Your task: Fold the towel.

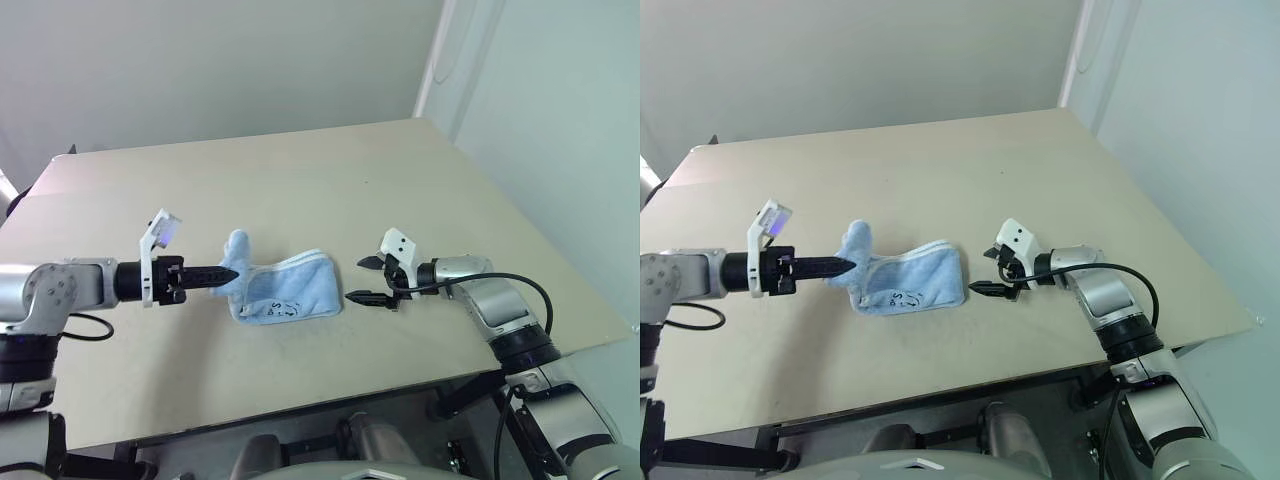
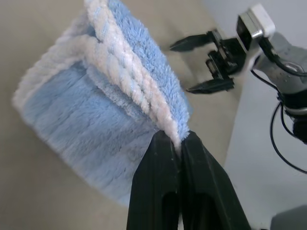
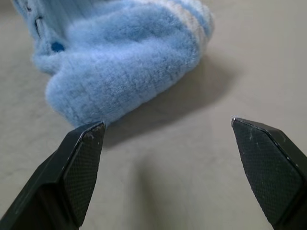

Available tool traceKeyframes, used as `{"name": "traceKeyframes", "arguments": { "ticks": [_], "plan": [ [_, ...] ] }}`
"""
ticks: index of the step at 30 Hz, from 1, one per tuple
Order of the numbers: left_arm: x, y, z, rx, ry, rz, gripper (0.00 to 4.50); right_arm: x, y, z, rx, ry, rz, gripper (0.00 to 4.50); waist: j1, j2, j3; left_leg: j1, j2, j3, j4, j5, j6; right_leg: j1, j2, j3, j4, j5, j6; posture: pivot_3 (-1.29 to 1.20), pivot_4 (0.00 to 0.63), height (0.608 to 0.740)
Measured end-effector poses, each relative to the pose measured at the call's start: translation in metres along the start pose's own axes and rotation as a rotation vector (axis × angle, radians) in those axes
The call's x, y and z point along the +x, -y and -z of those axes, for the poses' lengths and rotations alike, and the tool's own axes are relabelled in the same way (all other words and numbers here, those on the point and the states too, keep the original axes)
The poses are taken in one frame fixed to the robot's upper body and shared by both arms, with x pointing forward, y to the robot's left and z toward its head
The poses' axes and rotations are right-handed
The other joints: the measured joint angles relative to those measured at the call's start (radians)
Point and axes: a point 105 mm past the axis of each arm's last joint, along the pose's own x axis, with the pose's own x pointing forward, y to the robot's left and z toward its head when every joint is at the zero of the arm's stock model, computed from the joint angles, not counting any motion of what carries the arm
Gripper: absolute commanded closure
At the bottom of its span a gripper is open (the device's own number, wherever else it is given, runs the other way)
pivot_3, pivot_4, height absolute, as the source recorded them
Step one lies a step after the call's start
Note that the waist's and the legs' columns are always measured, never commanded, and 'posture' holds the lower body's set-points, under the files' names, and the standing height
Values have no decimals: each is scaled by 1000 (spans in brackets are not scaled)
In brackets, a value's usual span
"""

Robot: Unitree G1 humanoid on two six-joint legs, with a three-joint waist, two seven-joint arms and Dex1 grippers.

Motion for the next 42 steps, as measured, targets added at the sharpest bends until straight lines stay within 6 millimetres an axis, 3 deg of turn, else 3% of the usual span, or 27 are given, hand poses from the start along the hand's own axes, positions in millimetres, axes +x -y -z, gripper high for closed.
{"name": "traceKeyframes", "arguments": {
  "ticks": [9,15,19,25,28,34,38,42],
  "plan": [
    [62,-6,13,-4,-121,128,4500,0,0,9,44,-6,69,70,-2,0,0,0,0,0,0,0,0,0,4,7,0,1,2,0,0,740],
    [100,-5,8,12,-99,164,4500,-4,3,10,53,-5,116,70,0,0,0,0,-2,-2,1,0,0,1,9,16,1,1,2,0,0,740],
    [117,-6,11,5,-96,171,4500,-6,5,13,63,-15,133,70,-4,0,0,1,-2,-1,1,0,0,1,12,22,2,2,3,0,0,740],
    [124,-6,11,29,-89,170,4500,-7,4,19,77,-30,145,70,-1,0,0,1,-4,-2,1,0,0,1,13,26,3,1,3,0,0,740],
    [123,-3,9,22,-76,200,3727,-8,5,19,76,-31,152,0,-3,0,0,1,-5,-2,1,0,0,1,13,28,3,1,3,0,0,740],
    [119,7,7,57,-70,257,1581,-8,8,21,69,-45,176,0,-3,0,0,1,-6,-2,1,0,0,1,13,28,3,2,3,0,0,740],
    [109,10,5,110,-68,255,1581,-8,6,21,94,-41,161,0,-4,0,0,1,-6,-2,1,0,0,1,14,29,4,1,3,0,0,740],
    [98,13,-8,226,-6,242,1581,-11,1,23,234,-29,98,0,-2,0,0,1,-6,-2,1,0,0,1,14,29,4,1,3,0,0,740]
  ]
}}
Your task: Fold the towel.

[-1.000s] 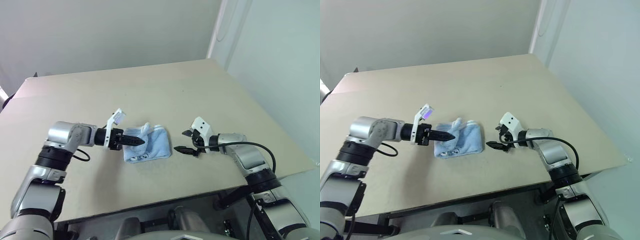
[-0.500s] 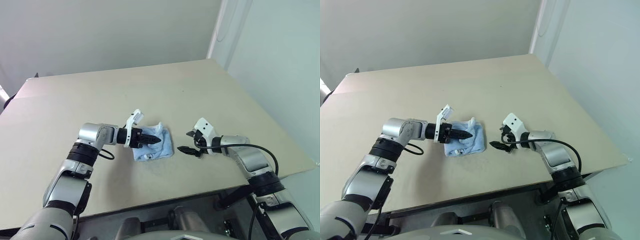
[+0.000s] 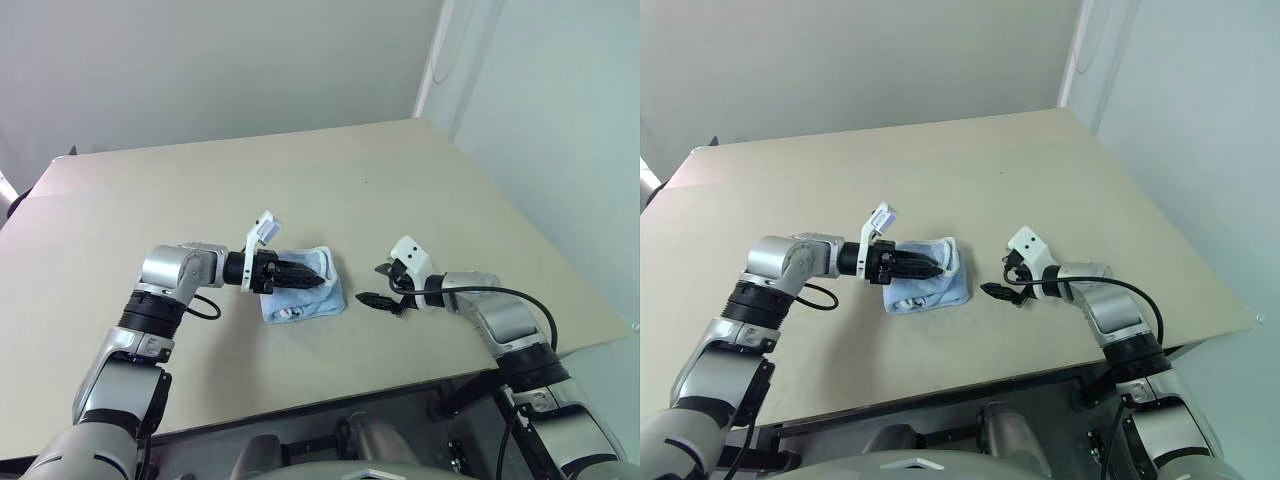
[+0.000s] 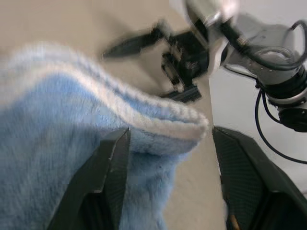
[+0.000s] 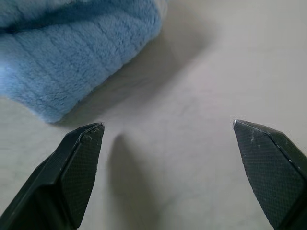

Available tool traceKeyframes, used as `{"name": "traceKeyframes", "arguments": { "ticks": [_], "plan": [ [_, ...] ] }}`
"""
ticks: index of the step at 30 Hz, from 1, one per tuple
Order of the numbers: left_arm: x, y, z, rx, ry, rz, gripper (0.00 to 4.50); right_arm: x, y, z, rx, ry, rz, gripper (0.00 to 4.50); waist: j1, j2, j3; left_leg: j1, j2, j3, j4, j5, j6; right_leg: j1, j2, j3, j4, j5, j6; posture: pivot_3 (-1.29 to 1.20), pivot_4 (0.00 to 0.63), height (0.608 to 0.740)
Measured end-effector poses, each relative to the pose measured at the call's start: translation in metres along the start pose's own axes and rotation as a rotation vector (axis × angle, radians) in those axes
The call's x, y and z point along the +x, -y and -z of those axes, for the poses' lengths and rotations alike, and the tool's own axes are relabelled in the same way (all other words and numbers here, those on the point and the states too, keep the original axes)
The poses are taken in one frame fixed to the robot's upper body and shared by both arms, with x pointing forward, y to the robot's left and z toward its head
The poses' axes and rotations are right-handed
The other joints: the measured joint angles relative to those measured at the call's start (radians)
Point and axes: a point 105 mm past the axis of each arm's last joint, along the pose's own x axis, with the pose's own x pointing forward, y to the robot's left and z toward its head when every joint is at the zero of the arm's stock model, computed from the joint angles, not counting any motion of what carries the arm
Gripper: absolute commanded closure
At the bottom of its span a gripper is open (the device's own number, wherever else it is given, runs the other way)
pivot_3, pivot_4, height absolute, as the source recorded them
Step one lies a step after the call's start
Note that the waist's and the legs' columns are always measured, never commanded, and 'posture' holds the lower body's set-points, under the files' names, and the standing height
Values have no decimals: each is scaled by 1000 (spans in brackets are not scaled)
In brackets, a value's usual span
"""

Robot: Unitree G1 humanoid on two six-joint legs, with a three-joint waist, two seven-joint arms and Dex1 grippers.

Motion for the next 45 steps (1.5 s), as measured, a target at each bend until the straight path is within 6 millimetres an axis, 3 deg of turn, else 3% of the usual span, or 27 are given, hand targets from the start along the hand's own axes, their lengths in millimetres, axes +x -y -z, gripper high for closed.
{"name": "traceKeyframes", "arguments": {
  "ticks": [4,7,13,19,23,28,34,39,45],
  "plan": [
    [-6,-6,-13,202,58,-75,1581,-3,-1,-7,91,18,-36,0,0,0,0,0,0,0,0,0,0,0,0,1,0,0,0,0,0,740],
    [-4,-14,-2,296,55,-125,1581,-3,-2,-9,93,19,-36,0,2,0,0,0,0,0,0,0,0,0,1,1,0,0,0,0,0,740],
    [26,-30,22,370,107,-176,1581,1,-1,-8,76,10,-6,0,5,0,0,0,-1,1,1,0,0,0,0,2,0,1,1,0,0,740],
    [44,-44,45,426,109,-205,1581,-2,-6,-17,81,39,-26,0,3,0,-1,1,-1,0,1,0,0,1,1,2,1,1,1,0,0,740],
    [47,-48,51,476,108,-213,1581,-7,-8,-28,132,100,-50,0,4,0,-2,13,-1,0,0,0,0,14,1,1,-3,0,0,0,0,740],
    [48,-46,54,515,124,-205,1581,-11,-14,-39,246,145,-129,0,1,1,-3,14,-1,0,0,0,0,17,1,1,-8,0,0,0,0,740],
    [38,-34,54,555,151,-145,1581,1,-27,-48,521,53,-290,0,-2,1,-3,13,0,0,-1,-1,1,16,3,3,-6,2,4,0,0,740],
    [10,-25,48,591,116,-129,1581,18,-24,-39,735,-42,-310,0,0,2,-3,12,1,-1,-2,-2,3,13,5,3,-5,2,4,0,0,740],
    [-17,-16,31,643,104,-167,1581,28,-27,-36,792,-68,-332,0,-3,2,-3,12,1,-1,-2,-2,3,13,5,4,-5,2,4,0,0,740]
  ]
}}
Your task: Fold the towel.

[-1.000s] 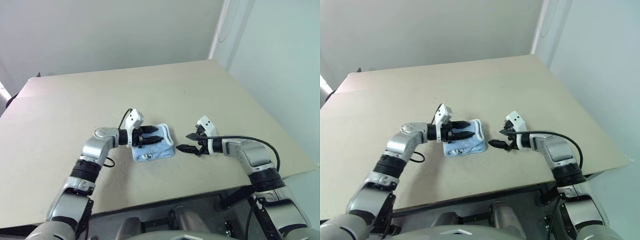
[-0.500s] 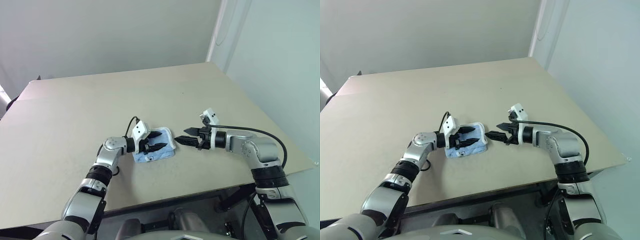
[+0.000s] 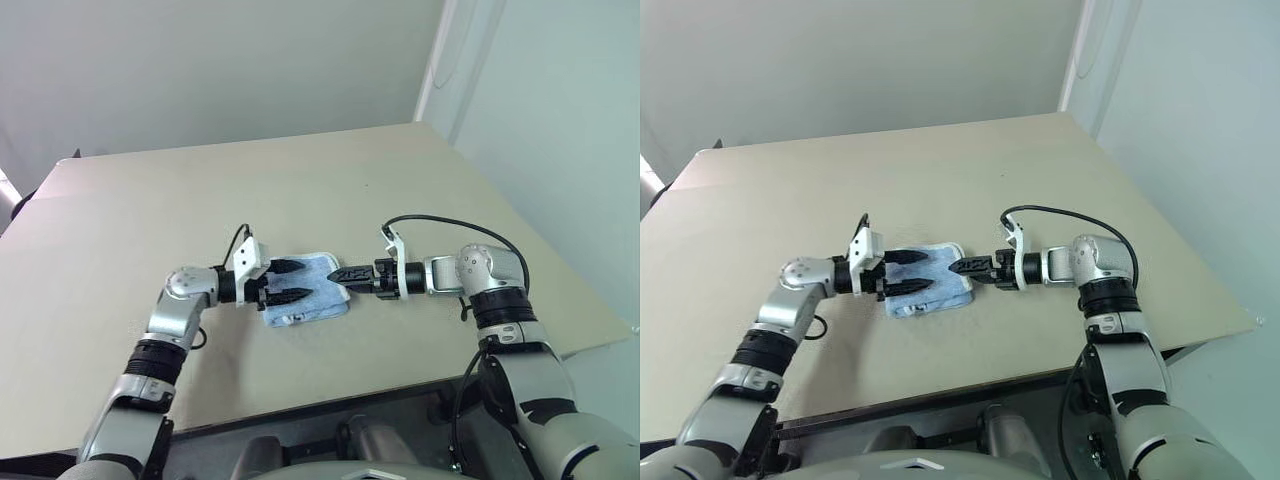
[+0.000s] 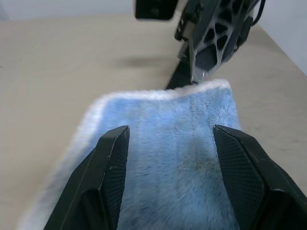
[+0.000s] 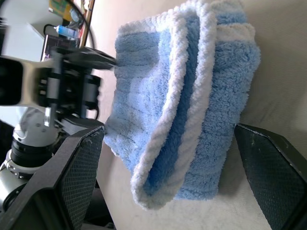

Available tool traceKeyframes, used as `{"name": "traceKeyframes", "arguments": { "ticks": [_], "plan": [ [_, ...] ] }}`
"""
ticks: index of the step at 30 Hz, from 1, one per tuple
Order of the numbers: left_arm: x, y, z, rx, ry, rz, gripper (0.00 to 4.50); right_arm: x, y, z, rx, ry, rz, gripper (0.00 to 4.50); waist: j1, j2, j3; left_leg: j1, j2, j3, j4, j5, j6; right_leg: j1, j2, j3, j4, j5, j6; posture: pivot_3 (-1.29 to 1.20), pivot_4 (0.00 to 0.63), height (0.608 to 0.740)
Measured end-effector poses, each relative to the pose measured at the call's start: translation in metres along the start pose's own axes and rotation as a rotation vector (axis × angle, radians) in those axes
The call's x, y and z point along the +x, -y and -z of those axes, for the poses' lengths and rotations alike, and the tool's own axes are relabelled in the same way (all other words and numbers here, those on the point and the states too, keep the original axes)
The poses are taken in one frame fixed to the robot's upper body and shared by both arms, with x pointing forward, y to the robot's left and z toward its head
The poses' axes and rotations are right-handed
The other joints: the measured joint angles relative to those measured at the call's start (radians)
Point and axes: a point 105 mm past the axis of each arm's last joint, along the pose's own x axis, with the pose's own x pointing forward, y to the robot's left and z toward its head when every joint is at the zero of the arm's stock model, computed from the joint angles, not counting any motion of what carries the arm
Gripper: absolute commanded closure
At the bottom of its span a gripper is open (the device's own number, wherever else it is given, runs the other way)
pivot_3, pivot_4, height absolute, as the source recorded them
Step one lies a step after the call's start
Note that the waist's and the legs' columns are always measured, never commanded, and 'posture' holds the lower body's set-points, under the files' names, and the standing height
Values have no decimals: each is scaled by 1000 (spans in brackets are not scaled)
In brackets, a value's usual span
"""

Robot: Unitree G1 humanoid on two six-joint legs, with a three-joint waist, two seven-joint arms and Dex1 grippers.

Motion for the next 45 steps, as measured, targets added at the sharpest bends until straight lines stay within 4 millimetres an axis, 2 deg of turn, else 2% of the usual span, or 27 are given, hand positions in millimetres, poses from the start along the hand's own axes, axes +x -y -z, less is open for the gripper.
{"name": "traceKeyframes", "arguments": {
  "ticks": [3,6,15,21,22,28,33,36,42,45],
  "plan": [
    [-6,-1,-1,-3,-5,-26,1581,12,-3,5,4,-38,-10,0,-6,0,0,0,0,0,0,0,0,0,0,0,0,0,0,0,0,740],
    [-13,5,6,-27,-28,-37,1581,24,-5,11,7,-78,-24,0,-15,0,0,0,1,0,0,0,0,0,1,0,0,0,0,0,0,740],
    [-23,3,3,-24,-38,-101,1581,44,-17,12,23,-116,-68,0,-23,0,0,0,3,0,0,0,0,-1,4,0,1,0,0,0,0,740],
    [-27,1,5,-21,-57,-119,1528,45,-9,16,88,-136,-41,1928,-23,1,0,0,3,0,0,0,0,-1,4,0,1,0,0,0,0,740],
    [-28,1,6,-21,-61,-120,1528,44,-9,16,93,-139,-40,2389,-23,1,0,0,3,0,-1,0,0,-2,4,1,1,0,0,0,0,740],
    [-32,-1,7,-17,-75,-131,1528,34,-12,12,114,-124,-53,4482,-23,1,1,0,3,0,-1,0,0,-2,4,1,0,0,0,0,0,740],
    [-34,-4,9,-25,-81,-150,1528,24,-27,1,98,-84,-109,4482,-22,1,1,-1,3,0,-1,0,0,-2,4,1,0,0,0,0,0,740],
    [-43,-8,7,-24,-93,-172,1528,13,-35,-12,96,-14,-144,4482,-23,1,1,-1,3,0,-1,0,0,-2,4,1,0,0,0,0,0,740],
    [-78,-25,-5,-61,-97,-274,1528,-18,-41,-54,42,187,-119,4482,-25,2,1,-3,3,0,-2,0,0,-5,4,0,-1,0,0,0,0,740],
    [-99,-25,-12,-106,-76,-325,1528,-19,-29,-64,80,255,-83,4482,-32,2,1,-3,5,1,-3,-1,2,-5,5,1,-2,0,-1,0,0,740]
  ]
}}
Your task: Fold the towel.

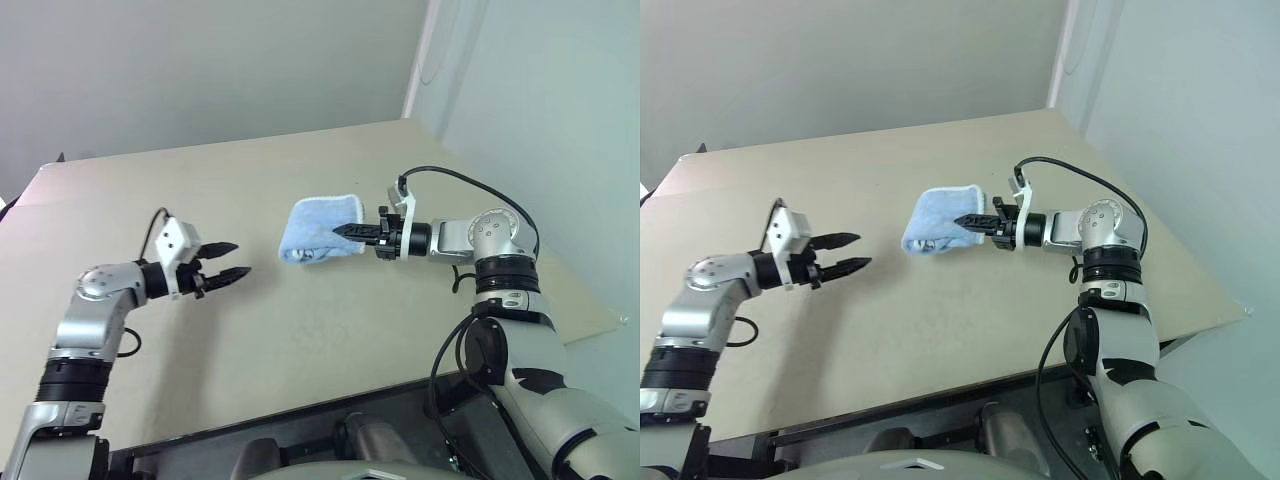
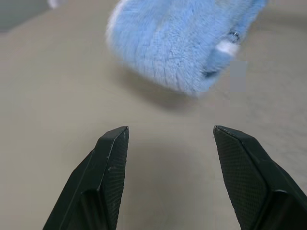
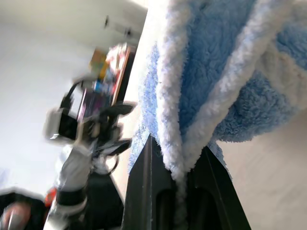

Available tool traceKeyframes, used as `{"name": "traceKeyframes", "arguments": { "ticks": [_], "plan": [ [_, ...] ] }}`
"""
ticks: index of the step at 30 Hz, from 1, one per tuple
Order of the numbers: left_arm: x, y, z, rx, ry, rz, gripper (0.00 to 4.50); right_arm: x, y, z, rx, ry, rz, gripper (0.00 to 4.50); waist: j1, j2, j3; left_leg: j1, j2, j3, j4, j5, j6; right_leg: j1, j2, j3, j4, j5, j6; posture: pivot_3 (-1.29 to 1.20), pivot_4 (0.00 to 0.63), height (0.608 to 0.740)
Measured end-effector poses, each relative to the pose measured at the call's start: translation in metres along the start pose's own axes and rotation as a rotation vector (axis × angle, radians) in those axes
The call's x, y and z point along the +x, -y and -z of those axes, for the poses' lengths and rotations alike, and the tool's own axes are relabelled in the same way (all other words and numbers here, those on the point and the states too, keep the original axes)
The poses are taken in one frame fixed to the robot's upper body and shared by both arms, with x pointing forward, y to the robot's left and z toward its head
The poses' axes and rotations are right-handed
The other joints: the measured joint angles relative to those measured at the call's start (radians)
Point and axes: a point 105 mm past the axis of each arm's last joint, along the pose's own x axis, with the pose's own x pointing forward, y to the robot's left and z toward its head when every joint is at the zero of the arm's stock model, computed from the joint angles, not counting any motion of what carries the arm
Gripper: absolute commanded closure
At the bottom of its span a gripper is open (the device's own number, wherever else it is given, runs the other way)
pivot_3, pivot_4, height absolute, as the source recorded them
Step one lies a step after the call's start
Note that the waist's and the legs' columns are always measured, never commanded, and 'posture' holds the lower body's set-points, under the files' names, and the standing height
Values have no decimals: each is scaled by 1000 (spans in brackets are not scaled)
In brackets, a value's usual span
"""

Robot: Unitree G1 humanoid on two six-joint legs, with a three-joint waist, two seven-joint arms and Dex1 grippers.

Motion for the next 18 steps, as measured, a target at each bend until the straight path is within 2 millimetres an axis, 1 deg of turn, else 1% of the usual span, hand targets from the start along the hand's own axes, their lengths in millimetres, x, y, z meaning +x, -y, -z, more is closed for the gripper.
{"name": "traceKeyframes", "arguments": {
  "ticks": [3,5,8,10,12,13,14,18],
  "plan": [
    [-20,3,8,-46,-34,-28,1528,6,24,-3,-18,51,107,4482,-8,0,0,-2,1,1,-2,0,1,-3,0,1,0,0,-1,0,0,740],
    [-28,5,14,-74,-57,-43,1528,11,39,-1,-29,61,165,4482,-14,0,0,-4,1,1,-2,0,1,-5,0,1,0,0,-1,0,0,740],
    [-31,12,19,-91,-69,-41,1528,18,58,5,-41,71,231,4482,-15,0,0,-9,1,1,-1,0,1,-9,0,2,0,0,-1,0,0,740],
    [-33,18,22,-88,-85,-33,1528,18,65,5,-58,89,255,4482,-15,0,0,-10,1,2,-1,0,1,-11,0,3,1,0,-1,0,0,740],
    [-35,25,28,-98,-107,-24,1528,17,67,3,-65,102,255,4482,-16,0,0,-10,1,3,-1,0,1,-11,0,4,1,0,-1,0,0,740],
    [-36,27,30,-104,-113,-24,1528,17,67,4,-82,95,256,3902,-16,0,0,-9,1,3,-1,0,1,-11,0,4,1,0,-1,0,0,740],
    [-36,29,31,-109,-117,-25,1528,16,68,4,-94,86,259,3637,-15,0,0,-9,1,3,-1,0,1,-11,0,4,1,0,-1,0,0,740],
    [-38,31,37,-133,-133,-33,1528,9,68,3,-135,58,255,2294,-15,0,0,-9,1,3,0,0,1,-11,2,5,2,0,-1,0,0,740]
  ]
}}
